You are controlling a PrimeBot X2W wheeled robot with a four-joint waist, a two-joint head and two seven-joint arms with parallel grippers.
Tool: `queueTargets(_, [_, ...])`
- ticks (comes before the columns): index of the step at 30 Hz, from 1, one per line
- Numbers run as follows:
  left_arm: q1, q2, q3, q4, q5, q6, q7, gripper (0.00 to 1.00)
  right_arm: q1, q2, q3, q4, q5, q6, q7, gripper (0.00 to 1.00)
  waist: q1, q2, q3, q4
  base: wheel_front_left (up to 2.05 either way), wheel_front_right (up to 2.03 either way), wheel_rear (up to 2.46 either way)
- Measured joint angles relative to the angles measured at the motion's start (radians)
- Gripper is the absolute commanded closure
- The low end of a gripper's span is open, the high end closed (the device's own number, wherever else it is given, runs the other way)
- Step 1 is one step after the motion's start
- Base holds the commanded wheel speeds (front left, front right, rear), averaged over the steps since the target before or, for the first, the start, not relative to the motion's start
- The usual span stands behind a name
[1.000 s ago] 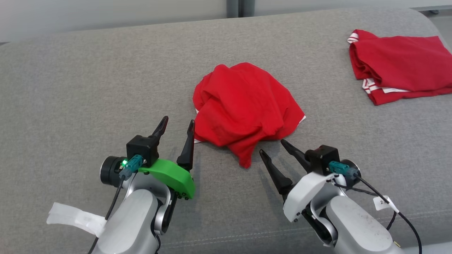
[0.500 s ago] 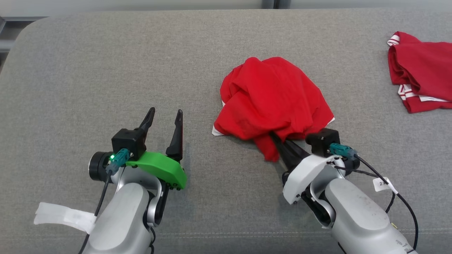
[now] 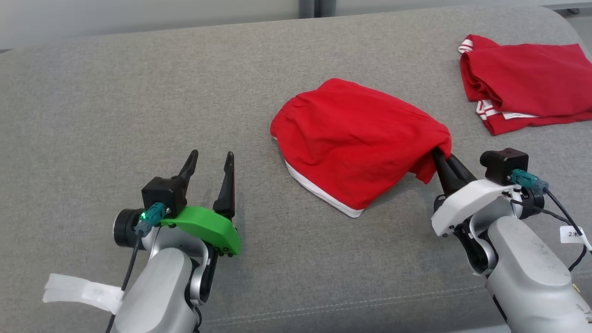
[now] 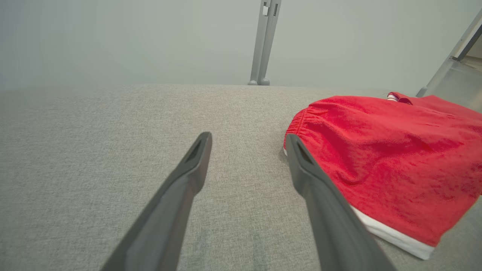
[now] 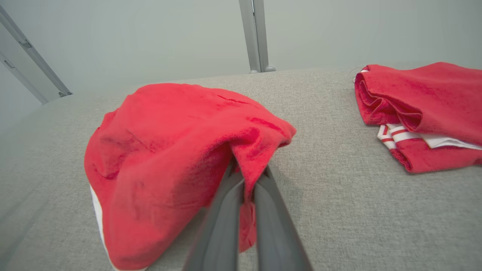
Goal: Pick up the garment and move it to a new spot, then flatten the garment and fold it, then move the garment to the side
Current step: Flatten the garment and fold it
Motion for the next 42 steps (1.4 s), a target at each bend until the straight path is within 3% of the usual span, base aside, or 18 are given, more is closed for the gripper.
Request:
queueTargets(3, [0.002,-0.001,-0.014,0.008,-0.012,-0.006,0.0,0.0,0.0,-0.005,-0.01,0.005,0.007,-0.001,0.0,1.0,0.0,0.0,0.0,-0.017,0.0,0.0,0.0])
queueTargets(12, [-0.013,-0.007,-0.097,0.052,-0.077,-0.09,0.066,0.0,-0.003,-0.08,-0.002,0.056,-0.056,-0.03,-0.003,1.0,0.0,0.0,0.021,-0.075,0.0,0.0,0.0])
queueTargets(18, [-0.084,-0.008,-0.107,0.075,-0.11,-0.115,0.116,0.0,-0.025,-0.066,0.015,0.081,-0.059,-0.03,-0.003,1.0,0.0,0.0,0.051,-0.109,0.0,0.0,0.0])
queueTargets(19, [-0.1,-0.008,-0.109,0.08,-0.114,-0.117,0.121,0.0,-0.032,-0.064,0.015,0.084,-0.059,-0.035,-0.003,0.89,0.0,0.0,0.056,-0.115,0.0,0.0,0.0])
queueTargets(20, [-0.119,-0.008,-0.112,0.088,-0.114,-0.123,0.13,0.0,-0.04,-0.062,0.015,0.089,-0.058,-0.037,-0.003,0.7,0.0,0.0,0.062,-0.122,0.0,0.0,0.0])
queueTargets(21, [-0.136,-0.009,-0.113,0.095,-0.115,-0.126,0.14,0.0,-0.046,-0.057,0.014,0.092,-0.058,-0.037,-0.003,0.45,0.0,0.0,0.067,-0.128,0.0,0.0,0.0])
queueTargets(22, [-0.152,-0.009,-0.116,0.101,-0.116,-0.133,0.146,0.0,-0.052,-0.051,0.012,0.093,-0.058,-0.037,-0.003,0.11,0.0,0.0,0.073,-0.135,0.0,0.0,0.0])
queueTargets(23, [-0.169,-0.009,-0.12,0.109,-0.116,-0.134,0.156,0.0,-0.057,-0.043,0.01,0.094,-0.055,-0.037,-0.005,0.0,0.0001,0.0,0.079,-0.142,0.0,0.0,0.0])
queueTargets(31, [-0.242,-0.012,-0.153,0.182,-0.104,-0.181,0.206,0.0,-0.071,-0.02,-0.016,0.094,-0.037,-0.036,-0.012,0.0,0.0,0.0,0.125,-0.202,0.0,0.0,0.0])
queueTargets(42, [-0.318,0.042,-0.159,0.23,-0.085,-0.229,0.213,0.0,-0.071,-0.018,-0.058,0.086,-0.02,-0.037,-0.02,0.0,0.0,0.0,0.187,-0.256,0.0,0.0,0.0])
